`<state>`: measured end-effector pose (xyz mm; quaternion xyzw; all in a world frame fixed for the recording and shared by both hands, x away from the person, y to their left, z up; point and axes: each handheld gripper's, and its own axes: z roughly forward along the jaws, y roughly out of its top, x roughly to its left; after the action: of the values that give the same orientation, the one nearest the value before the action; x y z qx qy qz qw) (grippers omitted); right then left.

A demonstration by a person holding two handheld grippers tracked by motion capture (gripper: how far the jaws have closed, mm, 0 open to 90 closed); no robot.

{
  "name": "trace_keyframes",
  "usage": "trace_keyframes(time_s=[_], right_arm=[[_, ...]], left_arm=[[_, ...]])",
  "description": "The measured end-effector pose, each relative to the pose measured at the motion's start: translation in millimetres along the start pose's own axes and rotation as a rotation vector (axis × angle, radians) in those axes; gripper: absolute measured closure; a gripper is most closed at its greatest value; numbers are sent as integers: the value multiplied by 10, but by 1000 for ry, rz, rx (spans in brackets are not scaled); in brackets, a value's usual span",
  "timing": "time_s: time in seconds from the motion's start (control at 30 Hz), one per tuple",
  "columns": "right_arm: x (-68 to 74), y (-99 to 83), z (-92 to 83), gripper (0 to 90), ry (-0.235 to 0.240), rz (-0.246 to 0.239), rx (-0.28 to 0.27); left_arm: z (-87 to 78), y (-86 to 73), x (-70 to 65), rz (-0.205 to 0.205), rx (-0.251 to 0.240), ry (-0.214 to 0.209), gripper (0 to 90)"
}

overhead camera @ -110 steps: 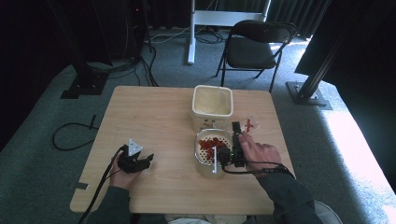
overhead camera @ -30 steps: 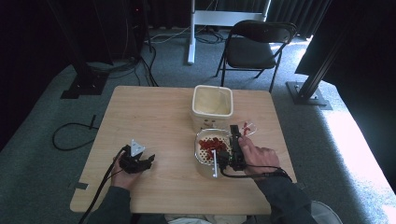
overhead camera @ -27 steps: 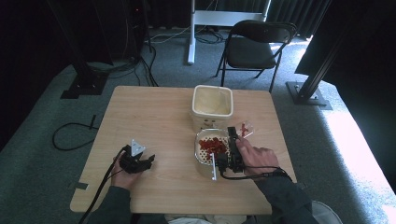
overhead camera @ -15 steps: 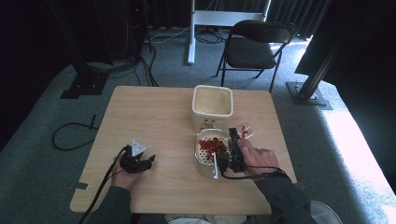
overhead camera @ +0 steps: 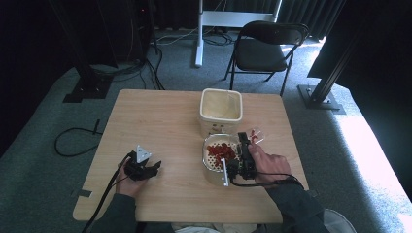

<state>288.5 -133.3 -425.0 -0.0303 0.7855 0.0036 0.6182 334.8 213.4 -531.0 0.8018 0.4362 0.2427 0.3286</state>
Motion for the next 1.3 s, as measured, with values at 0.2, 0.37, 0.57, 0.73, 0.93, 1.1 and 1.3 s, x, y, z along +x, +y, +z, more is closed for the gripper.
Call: trace_keyframes(time_s=[0.2,0.37,0.57,0.73,0.93,1.1,1.3], right_arm=[[-105,-123,-4,347,56,156,-51],[-173,-207,25,346,97,286,-85],[-211,-277,70,346,142,394,-118],[-253,-345,93,346,167,491,-133],[-295,-416,113,347,180,558,-144],[-342,-504,148,349,206,653,-159],[-367,-577,186,351,225,737,-170]], left_arm=[[-1,0,-4,0,1,0,402],[1,-1,3,0,-1,3,402],[2,-3,-1,0,2,4,402],[3,-2,-4,-1,1,5,402],[6,0,-6,3,1,4,402],[3,-1,-4,2,2,4,402],[6,0,-8,5,3,4,402]])
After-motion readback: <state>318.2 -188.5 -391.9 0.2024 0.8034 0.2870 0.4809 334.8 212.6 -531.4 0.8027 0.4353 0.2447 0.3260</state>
